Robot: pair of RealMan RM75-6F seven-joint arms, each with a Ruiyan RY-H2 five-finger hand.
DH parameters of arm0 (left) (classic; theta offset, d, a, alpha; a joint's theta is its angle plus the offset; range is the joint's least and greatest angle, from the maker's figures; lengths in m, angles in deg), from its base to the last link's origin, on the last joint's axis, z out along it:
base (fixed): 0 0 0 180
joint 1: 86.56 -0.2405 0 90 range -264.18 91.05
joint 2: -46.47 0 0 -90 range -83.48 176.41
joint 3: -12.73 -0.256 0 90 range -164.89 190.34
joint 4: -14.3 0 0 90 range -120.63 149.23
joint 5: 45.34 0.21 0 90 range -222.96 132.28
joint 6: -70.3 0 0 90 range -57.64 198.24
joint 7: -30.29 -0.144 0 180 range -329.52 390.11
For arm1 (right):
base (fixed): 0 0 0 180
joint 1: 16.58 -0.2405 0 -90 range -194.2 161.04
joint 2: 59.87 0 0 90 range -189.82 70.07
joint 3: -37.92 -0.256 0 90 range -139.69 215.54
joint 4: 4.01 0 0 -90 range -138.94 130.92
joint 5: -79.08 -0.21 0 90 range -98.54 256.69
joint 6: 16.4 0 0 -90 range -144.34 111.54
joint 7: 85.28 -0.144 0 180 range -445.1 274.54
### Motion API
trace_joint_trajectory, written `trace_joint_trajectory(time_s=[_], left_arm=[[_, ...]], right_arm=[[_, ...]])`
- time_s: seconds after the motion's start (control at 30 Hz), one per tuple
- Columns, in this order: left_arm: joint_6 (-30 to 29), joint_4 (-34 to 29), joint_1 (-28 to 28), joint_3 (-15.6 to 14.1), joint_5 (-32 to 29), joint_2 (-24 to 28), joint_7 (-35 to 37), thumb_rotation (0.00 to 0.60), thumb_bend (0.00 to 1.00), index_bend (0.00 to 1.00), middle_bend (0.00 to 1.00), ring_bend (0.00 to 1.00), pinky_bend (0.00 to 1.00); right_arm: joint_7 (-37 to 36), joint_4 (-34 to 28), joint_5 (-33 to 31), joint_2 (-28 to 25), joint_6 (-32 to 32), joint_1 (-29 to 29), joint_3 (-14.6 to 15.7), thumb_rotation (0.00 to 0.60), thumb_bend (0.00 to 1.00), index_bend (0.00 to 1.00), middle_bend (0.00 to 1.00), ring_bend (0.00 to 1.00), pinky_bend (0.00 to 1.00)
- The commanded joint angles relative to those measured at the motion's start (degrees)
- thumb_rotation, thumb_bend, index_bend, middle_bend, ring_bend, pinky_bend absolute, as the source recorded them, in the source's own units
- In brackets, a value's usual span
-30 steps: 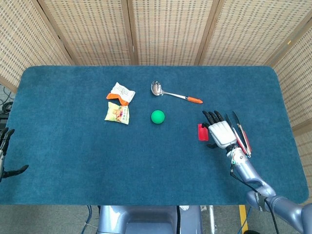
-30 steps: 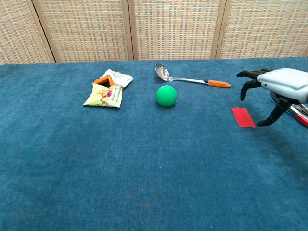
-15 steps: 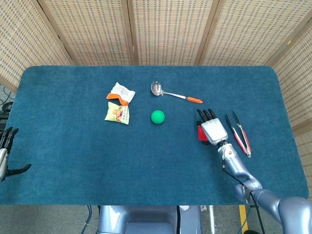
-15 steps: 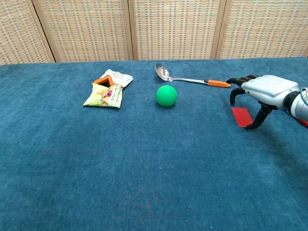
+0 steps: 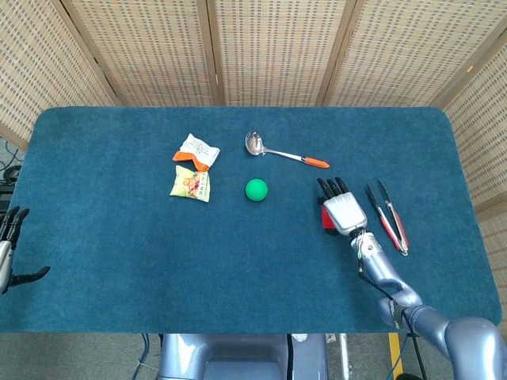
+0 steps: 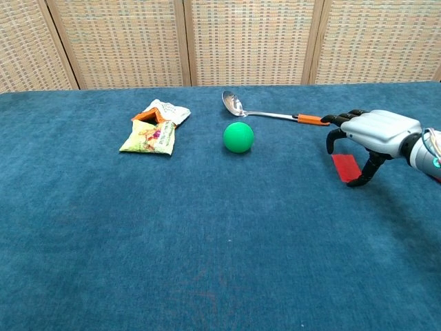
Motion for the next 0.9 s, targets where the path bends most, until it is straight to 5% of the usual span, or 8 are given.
trace_joint_trajectory(time_s=[0.03,0.3,0.47,0.7,0.9], left_arm=[[0.12,-0.03,0.09,-0.03,-0.07,-0.06,-0.18,0.600,0.00,0.00,0.00,0.00,0.00],[0.35,-0.08,0.19,-0.10,-0.11,0.08,0.15,0.600,0.00,0.00,0.00,0.00,0.00],[0.10,-0.12,0.06,-0.29,0.43,0.35,0.76,0.600,0.00,0.00,0.00,0.00,0.00],[0.07,-0.21,0.00,-0.44,0.57,0.46,0.89,0.600,0.00,0.00,0.00,0.00,0.00],[-0.12,-0.34,-0.04,-0.43,0.56,0.45,0.84,0.600,0.00,0.00,0.00,0.00,0.00]], right_arm=[[0.66,2.53,-0.93,1.04,-1.12,-0.68,-0.27,0.600,0.15,0.34,0.00,0.00,0.00],[-0.98,4.81,-0.84,0.83,5.12,-0.34,-1.85,0.600,0.25,0.34,0.00,0.00,0.00],[-3.32,-0.64,-0.29,-2.38,10.04,1.14,-2.44,0.600,0.25,0.34,0.00,0.00,0.00],[-2.12,-11.81,-1.57,-7.86,6.92,2.62,-0.98,0.600,0.25,0.34,0.00,0.00,0.00],[1.07,-14.01,-3.98,-7.99,4.18,2.90,-0.40,0.600,0.26,0.36,0.00,0.00,0.00]])
